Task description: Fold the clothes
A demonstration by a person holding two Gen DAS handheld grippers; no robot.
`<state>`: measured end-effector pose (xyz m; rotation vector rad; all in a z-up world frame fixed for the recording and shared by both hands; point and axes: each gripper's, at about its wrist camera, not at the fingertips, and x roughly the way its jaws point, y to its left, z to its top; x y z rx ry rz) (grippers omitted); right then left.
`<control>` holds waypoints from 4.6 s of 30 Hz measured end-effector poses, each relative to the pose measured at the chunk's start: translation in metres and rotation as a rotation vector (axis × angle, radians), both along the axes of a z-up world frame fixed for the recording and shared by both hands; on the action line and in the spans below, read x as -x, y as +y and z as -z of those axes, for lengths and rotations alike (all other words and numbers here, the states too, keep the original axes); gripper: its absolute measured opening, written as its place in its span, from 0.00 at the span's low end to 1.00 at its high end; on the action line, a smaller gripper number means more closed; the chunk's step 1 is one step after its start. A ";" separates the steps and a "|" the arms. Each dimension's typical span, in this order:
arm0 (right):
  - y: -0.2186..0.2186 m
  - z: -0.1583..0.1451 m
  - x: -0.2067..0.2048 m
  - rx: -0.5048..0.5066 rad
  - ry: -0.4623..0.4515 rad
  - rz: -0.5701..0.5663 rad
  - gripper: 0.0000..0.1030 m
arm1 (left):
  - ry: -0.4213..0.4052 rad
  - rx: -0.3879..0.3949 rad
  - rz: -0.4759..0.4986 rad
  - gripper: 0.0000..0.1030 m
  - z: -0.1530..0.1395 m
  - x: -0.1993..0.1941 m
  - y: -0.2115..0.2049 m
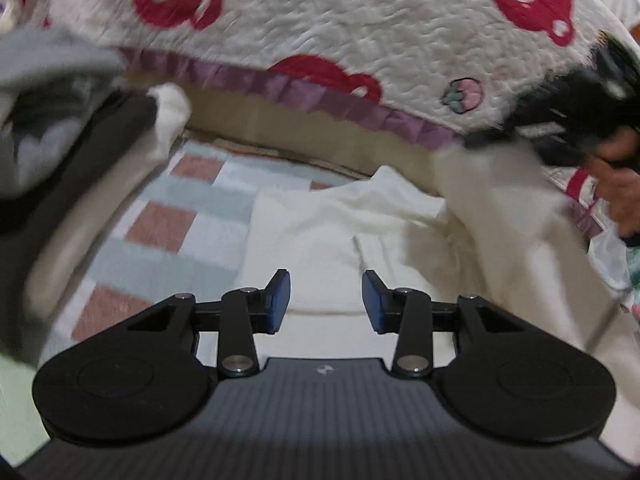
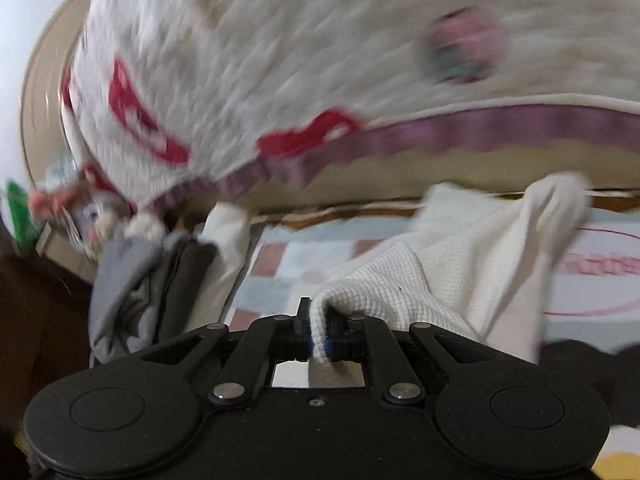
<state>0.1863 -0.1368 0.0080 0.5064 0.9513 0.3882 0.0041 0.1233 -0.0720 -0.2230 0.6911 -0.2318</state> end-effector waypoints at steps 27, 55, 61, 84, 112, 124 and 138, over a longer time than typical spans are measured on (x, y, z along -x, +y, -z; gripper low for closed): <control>-0.168 0.091 0.259 0.034 0.368 0.134 0.57 | 0.225 0.206 -0.097 0.38 0.024 0.080 -0.013; -0.063 0.038 0.311 -0.529 0.028 -0.030 0.07 | 0.184 0.265 -0.059 0.40 0.018 0.107 0.001; 0.022 0.010 0.292 -0.588 0.058 -0.253 0.08 | 0.214 0.386 -0.091 0.41 0.015 0.122 0.043; 0.080 0.069 0.265 -0.476 0.287 -0.276 0.51 | 0.351 0.517 -0.180 0.46 0.037 0.159 0.122; 0.027 0.070 0.380 0.095 0.121 -0.392 0.58 | 0.249 0.249 -0.015 0.05 0.008 0.156 0.086; 0.014 0.063 0.357 0.087 0.057 -0.270 0.11 | 0.307 0.164 -0.059 0.08 0.031 0.176 0.084; 0.021 0.061 0.379 -0.128 0.238 -0.332 0.37 | 0.296 0.176 -0.053 0.52 0.029 0.205 0.104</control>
